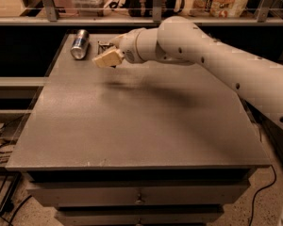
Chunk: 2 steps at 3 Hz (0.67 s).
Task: Move rxbar chocolate near redbull can
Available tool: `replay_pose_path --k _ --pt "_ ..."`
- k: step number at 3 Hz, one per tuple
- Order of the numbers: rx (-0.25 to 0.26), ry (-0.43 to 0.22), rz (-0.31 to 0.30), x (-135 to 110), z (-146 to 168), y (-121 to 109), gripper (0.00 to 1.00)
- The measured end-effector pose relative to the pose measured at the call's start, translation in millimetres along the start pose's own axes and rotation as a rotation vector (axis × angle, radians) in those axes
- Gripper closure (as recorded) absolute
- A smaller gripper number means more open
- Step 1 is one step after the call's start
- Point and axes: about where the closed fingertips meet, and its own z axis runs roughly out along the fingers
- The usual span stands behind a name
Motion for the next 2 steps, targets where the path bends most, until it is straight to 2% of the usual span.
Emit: replay_pose_path --k 1,2 --pt "0.012 -0.031 0.015 -1.3 26.9 -15.5 1.0" --pt "0.001 -0.008 0.011 -2.8 54.9 -25.1 0.83"
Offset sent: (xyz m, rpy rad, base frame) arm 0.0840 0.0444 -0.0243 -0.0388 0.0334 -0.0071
